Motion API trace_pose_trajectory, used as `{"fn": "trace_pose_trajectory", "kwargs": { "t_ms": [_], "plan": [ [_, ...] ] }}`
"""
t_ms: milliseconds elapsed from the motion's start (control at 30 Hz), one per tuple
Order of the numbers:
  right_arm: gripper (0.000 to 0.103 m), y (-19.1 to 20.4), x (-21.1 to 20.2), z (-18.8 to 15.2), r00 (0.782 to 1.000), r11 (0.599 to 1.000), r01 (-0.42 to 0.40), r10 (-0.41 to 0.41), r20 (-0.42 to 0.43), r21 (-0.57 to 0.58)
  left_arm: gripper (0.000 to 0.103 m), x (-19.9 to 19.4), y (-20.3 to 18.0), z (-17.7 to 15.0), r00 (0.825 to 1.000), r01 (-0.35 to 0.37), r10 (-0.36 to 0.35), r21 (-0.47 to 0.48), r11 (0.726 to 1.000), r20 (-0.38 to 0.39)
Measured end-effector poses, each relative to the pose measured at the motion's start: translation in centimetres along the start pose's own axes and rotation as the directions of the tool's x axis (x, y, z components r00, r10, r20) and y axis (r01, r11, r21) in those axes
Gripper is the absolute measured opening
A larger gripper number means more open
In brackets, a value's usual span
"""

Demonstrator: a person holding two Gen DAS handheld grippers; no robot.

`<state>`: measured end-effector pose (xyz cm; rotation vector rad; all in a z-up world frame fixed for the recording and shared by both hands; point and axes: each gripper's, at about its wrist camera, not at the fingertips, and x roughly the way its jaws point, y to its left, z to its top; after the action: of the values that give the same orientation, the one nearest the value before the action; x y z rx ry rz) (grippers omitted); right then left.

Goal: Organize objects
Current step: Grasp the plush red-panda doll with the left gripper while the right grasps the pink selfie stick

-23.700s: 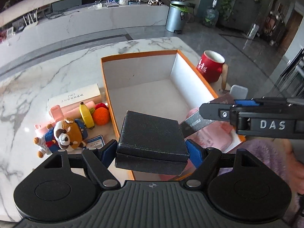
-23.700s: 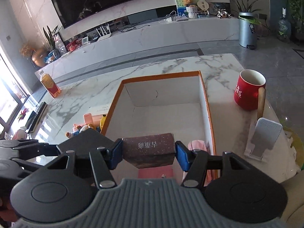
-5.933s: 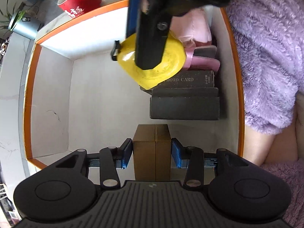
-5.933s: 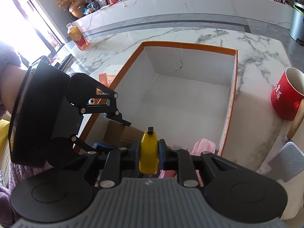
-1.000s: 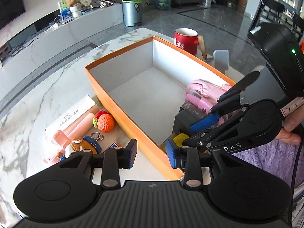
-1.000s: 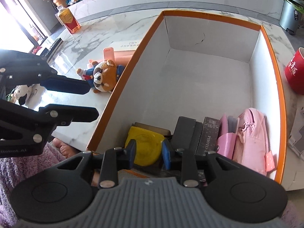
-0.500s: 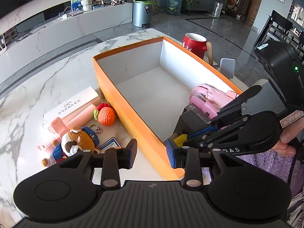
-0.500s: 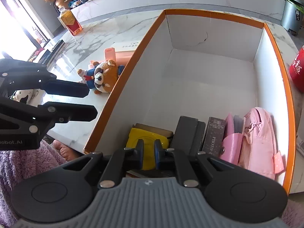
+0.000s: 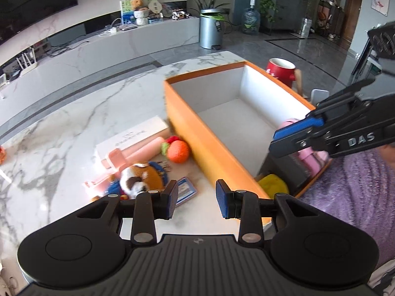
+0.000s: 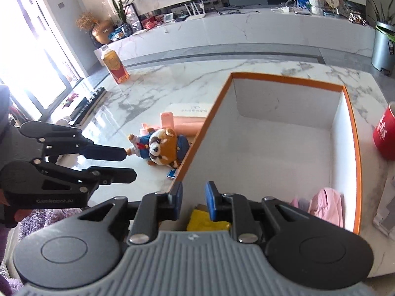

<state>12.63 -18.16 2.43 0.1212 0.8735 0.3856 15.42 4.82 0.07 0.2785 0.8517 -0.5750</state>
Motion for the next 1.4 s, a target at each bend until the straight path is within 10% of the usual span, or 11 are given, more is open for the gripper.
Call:
{"fn": "trace_pose_trajectory", "kwargs": {
  "t_ms": [433, 900, 1400],
  "plan": [
    [0.023, 3.8, 6.4, 5.0, 0.996, 0.968, 0.012, -0.035, -0.088, -0.252, 0.059, 4.5, 4.1, -1.8, 0.998, -0.027, 0.046, 0.340, 0.940, -0.050],
    [0.024, 4.4, 11.8, 6.5, 0.981, 0.950, 0.010, -0.069, -0.182, -0.311, 0.060, 11.3, 5.0, -4.2, 0.980, -0.064, 0.175, 0.675, 0.735, -0.098],
    [0.031, 5.3, 14.2, 7.7, 0.973, 0.919, -0.010, -0.083, -0.217, -0.393, 0.040, 8.6, 6.3, -4.3, 0.969, -0.032, 0.144, 0.476, 0.879, -0.200]
  ]
}}
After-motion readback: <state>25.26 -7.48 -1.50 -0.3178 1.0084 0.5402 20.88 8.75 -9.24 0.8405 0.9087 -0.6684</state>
